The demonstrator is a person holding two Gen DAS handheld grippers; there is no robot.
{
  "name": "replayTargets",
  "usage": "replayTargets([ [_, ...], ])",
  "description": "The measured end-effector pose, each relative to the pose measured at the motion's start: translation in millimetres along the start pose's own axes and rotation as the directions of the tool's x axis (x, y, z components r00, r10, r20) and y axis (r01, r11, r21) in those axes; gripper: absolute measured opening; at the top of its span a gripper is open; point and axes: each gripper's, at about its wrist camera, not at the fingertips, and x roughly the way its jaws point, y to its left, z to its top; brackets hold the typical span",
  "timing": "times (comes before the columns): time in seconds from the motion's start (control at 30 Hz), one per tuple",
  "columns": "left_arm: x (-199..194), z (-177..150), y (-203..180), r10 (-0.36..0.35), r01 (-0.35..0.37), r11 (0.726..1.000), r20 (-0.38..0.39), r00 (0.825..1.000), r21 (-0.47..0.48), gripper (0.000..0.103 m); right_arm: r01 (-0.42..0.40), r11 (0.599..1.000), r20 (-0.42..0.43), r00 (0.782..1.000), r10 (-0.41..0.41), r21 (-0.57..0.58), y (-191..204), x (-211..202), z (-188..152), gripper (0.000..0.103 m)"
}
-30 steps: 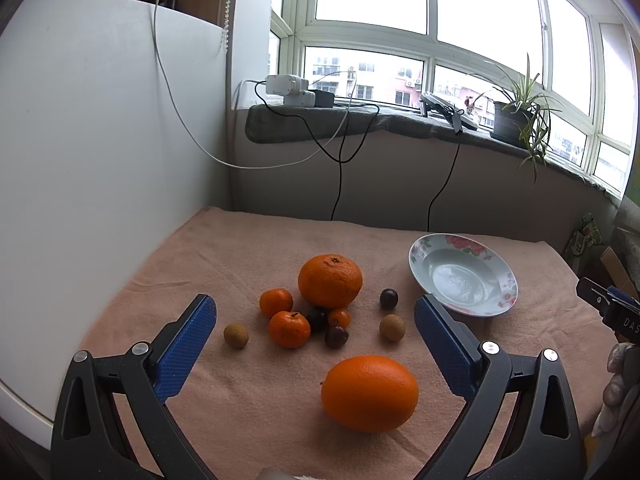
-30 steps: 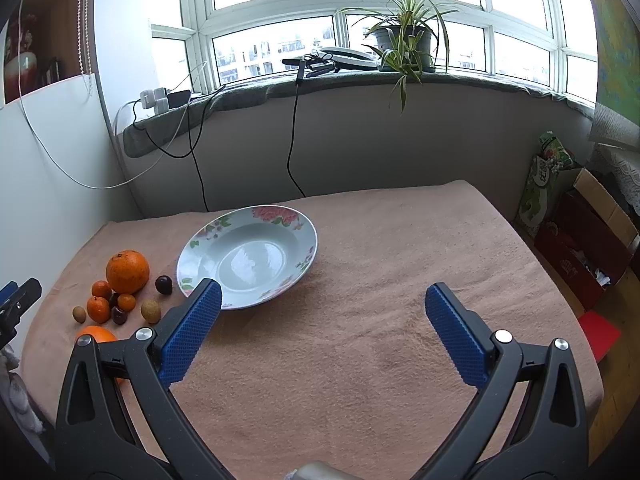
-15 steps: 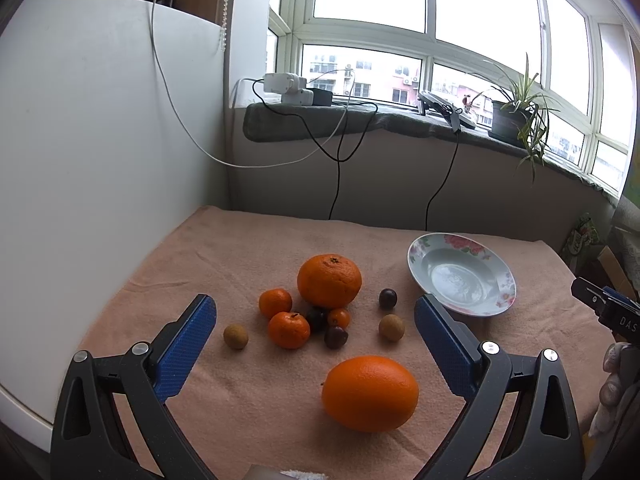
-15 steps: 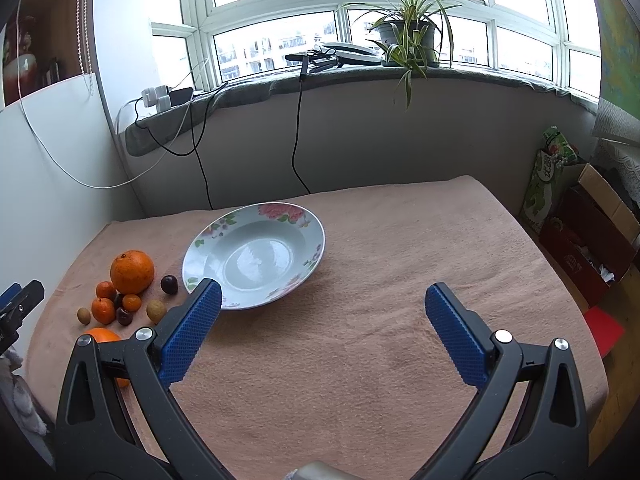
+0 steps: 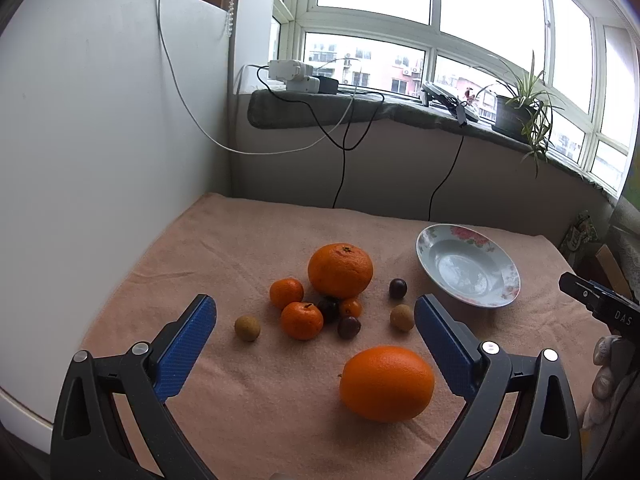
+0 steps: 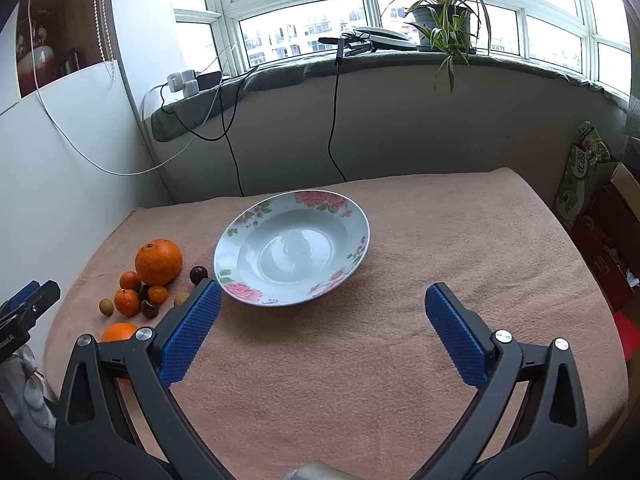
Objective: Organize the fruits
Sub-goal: 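Move the right tool to the large orange and close around it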
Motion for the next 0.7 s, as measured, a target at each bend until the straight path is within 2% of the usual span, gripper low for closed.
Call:
replayTargets([
  [0.17,0.7,-3.8,6.2,-0.035,0.034,0.999,-0.028,0.999,-0.023,0.099,-0.081,0.996,-0.039,0.996,0.080,-0.035,12.1,8.4,1.4,0.103],
  [0.3,2.2,-10.9,9.5,-0.071,0.069,0.997,-0.054,0.996,-0.037,0.099,-0.171,0.983,-0.104,0.981,0.164,-0.063,27.0,20.7,-0.9,0.103],
  [0.47,12.7,-27.4,13.3,-0.144,0.134,0.988,-0.127,0.981,-0.080,0.092,-0.319,0.947,-0.213,0.928,0.305,-0.031,44.5,39.8,-3.9,0.103],
  [0.6,15.5,-37.6,16.7,-0.196,0.177,0.977,-0.165,0.967,-0.120,0.092,-0.373,0.927,-0.266,0.898,0.351,-0.034,60.7,52.2,-5.4,0.103],
  [0.7,15.2,-42.6,15.9,-0.221,0.200,0.972,-0.183,0.958,-0.124,0.092,-0.429,0.903,-0.314,0.862,0.397,-0.034,73.4,59.3,-8.6,0.103],
])
